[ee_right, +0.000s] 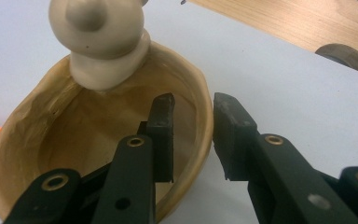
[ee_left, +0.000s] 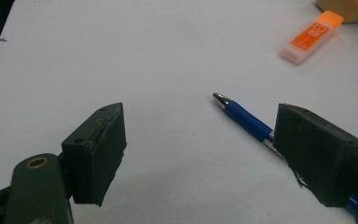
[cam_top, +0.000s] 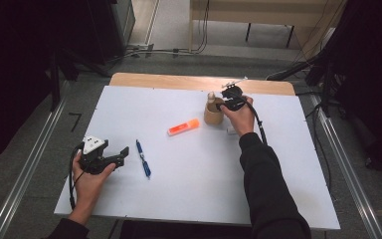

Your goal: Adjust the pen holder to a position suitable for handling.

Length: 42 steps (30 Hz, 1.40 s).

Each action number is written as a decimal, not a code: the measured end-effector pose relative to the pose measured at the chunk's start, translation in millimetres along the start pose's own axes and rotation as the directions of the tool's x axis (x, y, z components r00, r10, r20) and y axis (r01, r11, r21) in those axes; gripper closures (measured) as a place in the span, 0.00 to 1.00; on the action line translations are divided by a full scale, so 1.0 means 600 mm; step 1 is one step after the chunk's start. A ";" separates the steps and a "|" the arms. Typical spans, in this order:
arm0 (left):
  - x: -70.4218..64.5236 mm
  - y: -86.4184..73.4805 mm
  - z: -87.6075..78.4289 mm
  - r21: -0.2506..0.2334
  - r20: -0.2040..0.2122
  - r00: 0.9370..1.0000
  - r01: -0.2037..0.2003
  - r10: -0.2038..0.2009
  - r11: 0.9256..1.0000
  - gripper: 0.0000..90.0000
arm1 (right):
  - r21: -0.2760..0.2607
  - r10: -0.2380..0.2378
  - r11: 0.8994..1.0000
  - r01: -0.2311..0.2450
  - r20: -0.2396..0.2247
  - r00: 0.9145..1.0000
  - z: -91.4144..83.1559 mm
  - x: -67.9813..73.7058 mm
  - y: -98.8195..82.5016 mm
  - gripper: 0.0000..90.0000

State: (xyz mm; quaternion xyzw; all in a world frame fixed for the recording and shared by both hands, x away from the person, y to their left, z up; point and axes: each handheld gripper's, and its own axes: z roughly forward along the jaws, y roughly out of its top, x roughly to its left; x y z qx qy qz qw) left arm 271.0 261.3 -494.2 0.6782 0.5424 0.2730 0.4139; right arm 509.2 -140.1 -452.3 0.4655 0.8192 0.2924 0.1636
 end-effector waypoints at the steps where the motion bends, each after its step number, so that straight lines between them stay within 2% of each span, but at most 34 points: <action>1: 0.000 0.000 0.000 0.001 0.002 1.000 -0.001 0.001 1.000 0.20 | 0.003 -0.006 1.000 0.006 0.000 1.000 0.001 -0.001 0.001 0.76; 12: 0.000 -0.001 0.001 0.004 0.005 1.000 0.002 -0.002 1.000 0.20 | 0.035 -0.061 0.998 0.060 0.039 0.997 -0.002 0.000 0.006 0.83; 21: 0.001 -0.001 0.002 0.009 0.005 1.000 0.009 -0.009 1.000 0.20 | 0.062 -0.101 0.993 0.099 0.031 0.994 -0.007 0.008 0.005 0.83; 27: 0.001 -0.001 0.001 0.006 0.006 1.000 0.009 -0.009 1.000 0.20 | 0.090 -0.132 0.988 0.129 0.034 0.991 -0.017 0.027 -0.002 0.83; 30: 0.001 -0.001 0.001 0.006 0.007 1.000 0.009 -0.009 1.000 0.20 | 0.095 -0.132 0.987 0.129 0.030 0.991 -0.023 0.038 -0.010 0.83; 42: -0.003 0.000 0.001 0.005 0.011 1.000 0.009 -0.009 1.000 0.20 | 0.103 -0.130 0.986 0.129 0.000 0.992 -0.063 0.095 -0.065 0.83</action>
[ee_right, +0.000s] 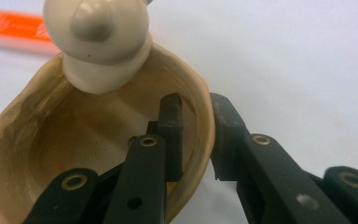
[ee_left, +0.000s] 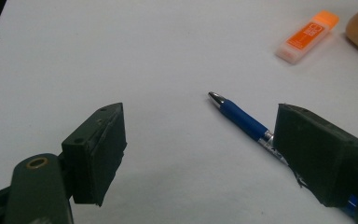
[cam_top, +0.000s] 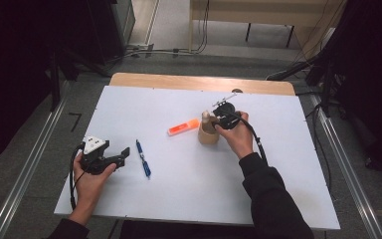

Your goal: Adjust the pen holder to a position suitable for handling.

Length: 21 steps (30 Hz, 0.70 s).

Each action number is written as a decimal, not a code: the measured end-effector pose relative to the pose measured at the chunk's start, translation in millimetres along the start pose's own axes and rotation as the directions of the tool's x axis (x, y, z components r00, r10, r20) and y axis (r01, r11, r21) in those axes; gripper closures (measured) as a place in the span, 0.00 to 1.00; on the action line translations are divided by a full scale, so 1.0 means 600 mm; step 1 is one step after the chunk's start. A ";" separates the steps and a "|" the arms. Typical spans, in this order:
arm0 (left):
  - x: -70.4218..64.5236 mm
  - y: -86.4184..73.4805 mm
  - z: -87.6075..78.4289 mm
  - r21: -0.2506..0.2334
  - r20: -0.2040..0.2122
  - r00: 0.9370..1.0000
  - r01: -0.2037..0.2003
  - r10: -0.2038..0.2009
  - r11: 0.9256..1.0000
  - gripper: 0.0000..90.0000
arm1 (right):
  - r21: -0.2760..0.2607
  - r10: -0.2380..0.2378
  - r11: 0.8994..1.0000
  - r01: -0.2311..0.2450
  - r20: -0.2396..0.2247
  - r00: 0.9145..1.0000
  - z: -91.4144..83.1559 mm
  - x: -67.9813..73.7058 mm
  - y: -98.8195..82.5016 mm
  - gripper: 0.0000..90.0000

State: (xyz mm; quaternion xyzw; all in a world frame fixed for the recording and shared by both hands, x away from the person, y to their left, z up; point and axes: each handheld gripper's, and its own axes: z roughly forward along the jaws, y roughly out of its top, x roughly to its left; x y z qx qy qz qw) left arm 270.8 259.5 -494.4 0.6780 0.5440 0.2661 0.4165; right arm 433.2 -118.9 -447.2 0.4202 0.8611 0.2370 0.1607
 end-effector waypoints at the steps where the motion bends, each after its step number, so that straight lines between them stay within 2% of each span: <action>1: 0.000 0.000 0.000 -0.001 -0.001 1.000 0.000 0.000 1.000 0.20 | 0.002 0.005 1.000 -0.005 -0.003 1.000 -0.004 0.007 -0.005 0.83; 10: -0.002 0.000 0.000 -0.002 -0.003 1.000 -0.002 0.002 1.000 0.20 | 0.010 -0.018 1.000 0.018 -0.007 1.000 -0.031 0.058 -0.044 0.83; 21: -0.003 0.000 -0.002 -0.007 -0.006 1.000 -0.005 0.005 1.000 0.20 | 0.019 -0.027 0.999 0.027 -0.009 1.000 -0.046 0.081 -0.065 0.83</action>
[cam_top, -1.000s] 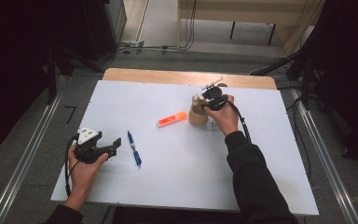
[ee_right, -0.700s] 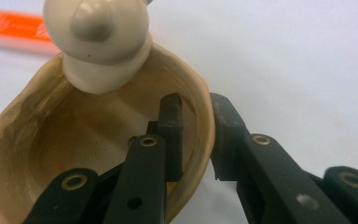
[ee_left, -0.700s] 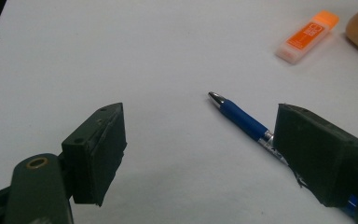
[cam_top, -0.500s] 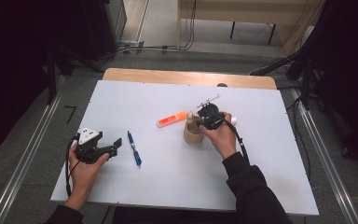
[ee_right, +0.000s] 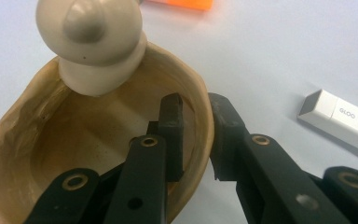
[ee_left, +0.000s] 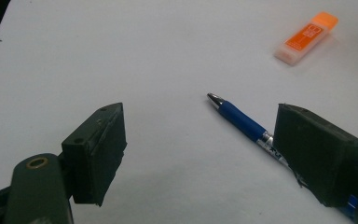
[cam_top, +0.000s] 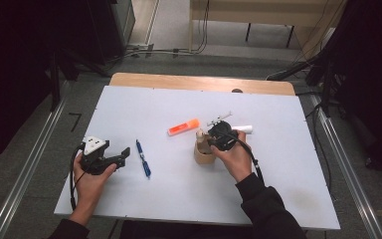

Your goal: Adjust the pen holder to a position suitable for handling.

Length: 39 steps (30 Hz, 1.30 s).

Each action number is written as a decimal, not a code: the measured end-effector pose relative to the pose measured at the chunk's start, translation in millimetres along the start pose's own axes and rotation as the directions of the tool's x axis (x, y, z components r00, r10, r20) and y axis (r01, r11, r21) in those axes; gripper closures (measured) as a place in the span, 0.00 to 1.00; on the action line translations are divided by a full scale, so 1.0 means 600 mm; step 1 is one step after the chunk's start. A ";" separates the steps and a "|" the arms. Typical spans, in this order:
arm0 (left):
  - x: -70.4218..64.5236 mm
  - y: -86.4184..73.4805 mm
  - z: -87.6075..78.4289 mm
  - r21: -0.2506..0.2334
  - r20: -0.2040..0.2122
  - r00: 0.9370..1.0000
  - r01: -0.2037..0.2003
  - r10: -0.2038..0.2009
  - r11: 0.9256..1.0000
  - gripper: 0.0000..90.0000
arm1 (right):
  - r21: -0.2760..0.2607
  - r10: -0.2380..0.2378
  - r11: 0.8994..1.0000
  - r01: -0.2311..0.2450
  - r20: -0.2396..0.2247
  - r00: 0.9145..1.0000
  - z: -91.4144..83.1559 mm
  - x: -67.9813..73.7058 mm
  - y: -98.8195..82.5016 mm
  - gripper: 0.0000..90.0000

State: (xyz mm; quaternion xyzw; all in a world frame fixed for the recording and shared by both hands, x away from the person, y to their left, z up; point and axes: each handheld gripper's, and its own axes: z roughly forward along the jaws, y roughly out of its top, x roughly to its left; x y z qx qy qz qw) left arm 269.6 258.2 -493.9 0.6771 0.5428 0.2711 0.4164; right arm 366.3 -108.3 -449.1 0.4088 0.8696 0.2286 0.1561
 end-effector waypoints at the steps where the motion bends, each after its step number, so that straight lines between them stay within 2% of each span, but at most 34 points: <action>1: 0.000 0.000 0.000 0.001 0.000 1.000 -0.001 0.001 1.000 0.20 | -0.001 -0.005 1.000 0.005 -0.002 1.000 0.000 0.001 -0.001 0.83; 15: -0.001 0.000 0.001 0.002 0.000 1.000 -0.004 0.004 1.000 0.20 | -0.001 -0.016 1.000 0.016 0.010 1.000 -0.001 0.006 -0.003 0.84; 20: -0.001 0.000 0.001 0.003 -0.001 1.000 -0.005 0.005 1.000 0.20 | -0.006 -0.018 1.000 0.018 0.018 1.000 -0.005 0.013 -0.009 0.85; 30: -0.003 0.000 -0.001 -0.008 -0.005 1.000 -0.007 0.007 1.000 0.20 | -0.010 -0.022 1.000 0.022 -0.015 1.000 -0.015 0.030 -0.021 0.87; 33: -0.003 0.000 -0.002 -0.014 -0.006 1.000 -0.009 0.009 1.000 0.20 | -0.009 -0.030 0.999 0.031 0.004 1.000 -0.013 0.034 -0.022 0.86; 37: -0.003 -0.001 -0.002 -0.018 -0.014 1.000 -0.016 0.016 1.000 0.20 | -0.023 -0.002 1.000 0.001 -0.054 0.999 -0.010 0.025 -0.026 0.77; 39: -0.003 -0.001 -0.001 -0.019 -0.019 1.000 -0.019 0.018 1.000 0.20 | -0.055 -0.006 0.998 0.002 -0.075 0.997 -0.013 0.022 -0.028 0.72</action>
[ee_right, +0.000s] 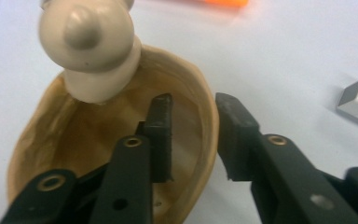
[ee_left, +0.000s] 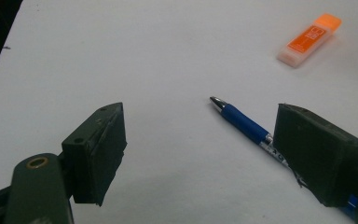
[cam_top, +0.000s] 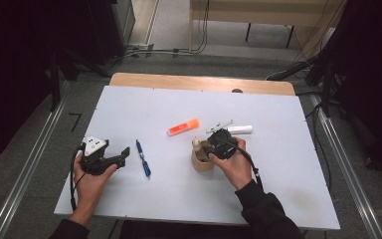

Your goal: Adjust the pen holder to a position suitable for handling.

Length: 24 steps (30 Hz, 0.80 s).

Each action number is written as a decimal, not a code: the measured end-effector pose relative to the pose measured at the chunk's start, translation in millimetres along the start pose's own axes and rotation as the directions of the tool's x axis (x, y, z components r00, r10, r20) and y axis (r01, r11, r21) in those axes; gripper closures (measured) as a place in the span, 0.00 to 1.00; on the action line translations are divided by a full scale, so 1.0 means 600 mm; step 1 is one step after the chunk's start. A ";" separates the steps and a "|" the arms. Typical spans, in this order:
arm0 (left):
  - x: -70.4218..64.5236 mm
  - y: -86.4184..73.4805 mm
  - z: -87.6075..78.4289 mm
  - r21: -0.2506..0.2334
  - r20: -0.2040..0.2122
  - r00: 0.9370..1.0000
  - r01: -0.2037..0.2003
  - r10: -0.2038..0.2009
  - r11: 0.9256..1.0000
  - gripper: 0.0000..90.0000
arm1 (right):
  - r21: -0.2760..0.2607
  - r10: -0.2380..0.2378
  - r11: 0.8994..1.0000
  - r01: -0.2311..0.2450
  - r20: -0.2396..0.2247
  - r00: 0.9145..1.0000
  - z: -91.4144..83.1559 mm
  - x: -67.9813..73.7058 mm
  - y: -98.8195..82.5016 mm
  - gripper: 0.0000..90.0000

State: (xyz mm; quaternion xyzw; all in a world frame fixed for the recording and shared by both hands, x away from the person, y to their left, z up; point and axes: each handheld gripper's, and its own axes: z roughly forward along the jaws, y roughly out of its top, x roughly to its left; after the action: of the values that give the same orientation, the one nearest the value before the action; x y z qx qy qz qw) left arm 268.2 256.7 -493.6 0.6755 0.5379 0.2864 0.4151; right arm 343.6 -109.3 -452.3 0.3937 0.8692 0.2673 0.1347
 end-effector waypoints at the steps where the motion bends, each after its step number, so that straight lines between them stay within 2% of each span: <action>1: 0.000 0.000 0.000 -0.001 -0.003 1.000 -0.001 0.001 1.000 0.20 | -0.010 0.005 1.000 -0.005 -0.002 1.000 -0.003 -0.001 -0.001 0.68; 4: -0.001 0.000 0.000 -0.005 -0.011 1.000 -0.007 0.007 1.000 0.20 | -0.061 0.019 0.998 -0.021 -0.032 0.999 -0.014 -0.008 -0.005 0.60; 7: -0.002 0.000 0.000 -0.017 -0.018 1.000 -0.011 0.011 1.000 0.20 | -0.125 0.039 0.991 -0.048 -0.080 0.996 -0.027 -0.020 -0.014 0.52; 10: -0.003 0.001 0.000 -0.025 -0.022 1.000 -0.014 0.013 1.000 0.20 | -0.217 0.038 0.974 -0.063 -0.120 0.992 -0.043 -0.030 -0.026 0.46; 12: -0.004 0.001 0.000 -0.032 -0.025 1.000 -0.012 0.012 0.999 0.20 | -0.274 0.043 0.959 -0.077 -0.128 0.991 -0.054 -0.036 -0.033 0.35; 15: -0.005 0.000 0.000 -0.036 -0.026 1.000 -0.012 0.011 0.999 0.20 | -0.321 0.070 0.941 -0.107 -0.124 0.990 -0.068 -0.051 -0.047 0.29; 17: -0.005 -0.001 0.000 -0.031 -0.027 1.000 -0.012 0.011 0.999 0.20 | -0.332 0.089 0.935 -0.124 -0.118 0.989 -0.074 -0.062 -0.057 0.27; 20: -0.005 -0.001 0.001 -0.029 -0.025 1.000 -0.012 0.011 1.000 0.20 | -0.338 0.115 0.931 -0.139 -0.091 0.989 -0.079 -0.078 -0.074 0.24; 24: -0.005 -0.001 0.001 -0.030 -0.026 1.000 -0.012 0.011 0.999 0.20 | -0.340 0.128 0.930 -0.139 -0.055 0.990 -0.082 -0.089 -0.099 0.19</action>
State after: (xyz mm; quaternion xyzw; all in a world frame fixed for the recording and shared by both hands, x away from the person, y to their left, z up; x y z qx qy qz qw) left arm 267.4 254.0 -494.3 0.6686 0.5349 0.3057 0.4164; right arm 320.3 -199.7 -444.4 0.4180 0.7826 0.4293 0.1690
